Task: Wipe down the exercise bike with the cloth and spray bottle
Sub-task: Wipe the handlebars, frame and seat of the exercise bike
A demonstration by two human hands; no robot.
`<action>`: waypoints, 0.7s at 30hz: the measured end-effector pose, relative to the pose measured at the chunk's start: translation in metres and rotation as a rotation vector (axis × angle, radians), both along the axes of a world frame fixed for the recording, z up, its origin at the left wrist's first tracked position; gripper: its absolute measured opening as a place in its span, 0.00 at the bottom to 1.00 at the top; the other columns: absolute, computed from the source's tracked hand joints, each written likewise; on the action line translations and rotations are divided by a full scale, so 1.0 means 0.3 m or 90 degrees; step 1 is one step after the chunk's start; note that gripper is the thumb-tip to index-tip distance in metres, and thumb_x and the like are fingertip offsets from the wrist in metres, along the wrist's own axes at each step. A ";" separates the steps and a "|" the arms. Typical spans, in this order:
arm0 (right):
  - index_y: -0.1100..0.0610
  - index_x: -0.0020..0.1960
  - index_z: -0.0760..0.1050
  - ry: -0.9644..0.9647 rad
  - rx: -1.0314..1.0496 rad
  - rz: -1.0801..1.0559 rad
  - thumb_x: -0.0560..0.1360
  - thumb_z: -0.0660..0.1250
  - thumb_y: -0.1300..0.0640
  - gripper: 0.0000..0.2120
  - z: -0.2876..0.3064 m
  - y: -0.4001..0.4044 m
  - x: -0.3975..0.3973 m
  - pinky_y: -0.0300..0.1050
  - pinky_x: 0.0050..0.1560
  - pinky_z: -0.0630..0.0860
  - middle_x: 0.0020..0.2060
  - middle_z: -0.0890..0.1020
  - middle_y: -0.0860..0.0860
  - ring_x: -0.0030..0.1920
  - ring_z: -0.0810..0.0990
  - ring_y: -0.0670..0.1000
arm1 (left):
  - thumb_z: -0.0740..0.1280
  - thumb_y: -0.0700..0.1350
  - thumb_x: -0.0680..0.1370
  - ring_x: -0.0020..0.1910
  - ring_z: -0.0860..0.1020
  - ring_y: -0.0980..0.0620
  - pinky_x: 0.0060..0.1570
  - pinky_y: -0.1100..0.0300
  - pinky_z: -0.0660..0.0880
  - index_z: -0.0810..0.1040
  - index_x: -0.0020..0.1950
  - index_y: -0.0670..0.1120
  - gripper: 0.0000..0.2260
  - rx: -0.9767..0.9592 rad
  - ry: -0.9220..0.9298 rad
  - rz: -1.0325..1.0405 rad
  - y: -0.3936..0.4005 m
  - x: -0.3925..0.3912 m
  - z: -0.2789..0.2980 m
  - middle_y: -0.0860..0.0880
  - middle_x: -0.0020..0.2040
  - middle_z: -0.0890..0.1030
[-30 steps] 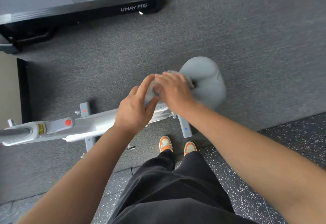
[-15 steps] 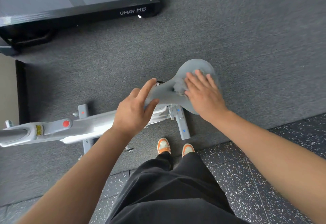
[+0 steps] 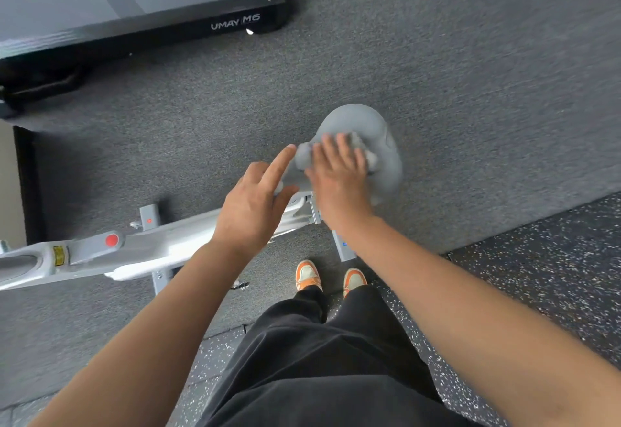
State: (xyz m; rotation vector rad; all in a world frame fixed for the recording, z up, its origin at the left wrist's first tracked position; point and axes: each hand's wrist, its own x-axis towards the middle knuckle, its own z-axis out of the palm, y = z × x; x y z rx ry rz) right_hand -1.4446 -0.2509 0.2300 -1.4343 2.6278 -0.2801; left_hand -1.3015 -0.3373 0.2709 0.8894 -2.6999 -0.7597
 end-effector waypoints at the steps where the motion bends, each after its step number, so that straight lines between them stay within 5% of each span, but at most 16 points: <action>1: 0.58 0.70 0.68 -0.004 -0.011 0.042 0.80 0.57 0.49 0.21 -0.004 -0.010 0.036 0.60 0.72 0.56 0.72 0.69 0.56 0.74 0.62 0.60 | 0.66 0.50 0.79 0.45 0.76 0.43 0.39 0.57 0.69 0.60 0.75 0.57 0.27 0.001 0.005 0.005 0.002 -0.001 0.002 0.46 0.53 0.74; 7: 0.53 0.74 0.61 0.047 0.037 0.170 0.81 0.51 0.46 0.24 -0.010 0.046 -0.020 0.57 0.74 0.56 0.75 0.63 0.51 0.76 0.58 0.56 | 0.66 0.49 0.79 0.47 0.76 0.44 0.40 0.56 0.71 0.58 0.74 0.59 0.27 -0.016 0.009 0.005 0.002 0.012 0.032 0.46 0.55 0.74; 14: 0.59 0.74 0.60 -0.065 0.029 -0.065 0.82 0.50 0.50 0.23 0.008 0.202 -0.267 0.62 0.72 0.61 0.75 0.61 0.58 0.75 0.57 0.63 | 0.64 0.51 0.80 0.45 0.75 0.46 0.41 0.57 0.69 0.56 0.75 0.59 0.26 0.000 0.001 0.028 0.007 0.035 0.034 0.47 0.55 0.74; 21: 0.55 0.75 0.59 0.001 0.013 -0.057 0.82 0.52 0.48 0.23 -0.019 0.206 -0.039 0.66 0.73 0.45 0.77 0.57 0.53 0.77 0.48 0.63 | 0.63 0.52 0.80 0.43 0.74 0.48 0.42 0.55 0.71 0.56 0.76 0.59 0.27 0.042 0.006 0.050 0.021 0.054 0.022 0.48 0.56 0.73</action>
